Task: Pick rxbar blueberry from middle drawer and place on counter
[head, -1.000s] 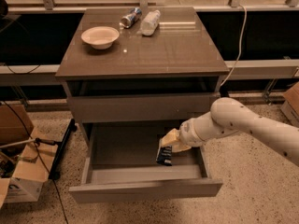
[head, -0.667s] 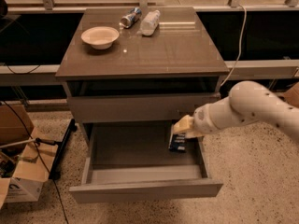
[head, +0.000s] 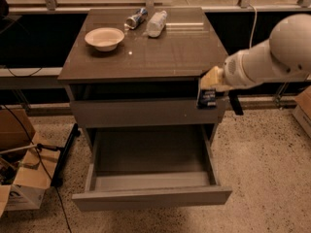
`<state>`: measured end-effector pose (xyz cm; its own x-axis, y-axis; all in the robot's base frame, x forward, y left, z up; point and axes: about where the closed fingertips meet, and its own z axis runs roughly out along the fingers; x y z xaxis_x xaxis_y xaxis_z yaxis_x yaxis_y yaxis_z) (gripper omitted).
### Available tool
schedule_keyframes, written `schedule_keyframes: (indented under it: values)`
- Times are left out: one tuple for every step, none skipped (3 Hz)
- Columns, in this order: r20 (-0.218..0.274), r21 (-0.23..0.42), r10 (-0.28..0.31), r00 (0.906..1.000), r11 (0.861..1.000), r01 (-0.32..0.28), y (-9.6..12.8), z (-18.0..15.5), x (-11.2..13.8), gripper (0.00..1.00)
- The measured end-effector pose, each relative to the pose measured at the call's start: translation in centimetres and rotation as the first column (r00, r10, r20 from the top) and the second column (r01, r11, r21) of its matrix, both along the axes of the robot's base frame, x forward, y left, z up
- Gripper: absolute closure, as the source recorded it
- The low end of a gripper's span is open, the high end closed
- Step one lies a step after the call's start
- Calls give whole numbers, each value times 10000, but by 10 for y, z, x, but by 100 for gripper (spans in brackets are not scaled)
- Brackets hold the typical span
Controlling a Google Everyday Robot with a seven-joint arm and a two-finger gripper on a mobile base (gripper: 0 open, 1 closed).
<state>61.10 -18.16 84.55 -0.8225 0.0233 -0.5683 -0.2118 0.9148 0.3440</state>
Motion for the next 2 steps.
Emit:
schedule_keyframes:
  values:
    - [795,-468,126,9968,9989,-89,-1,57,44,100]
    - [1458,-272,60,9893,9996,-21,2,95,56,100]
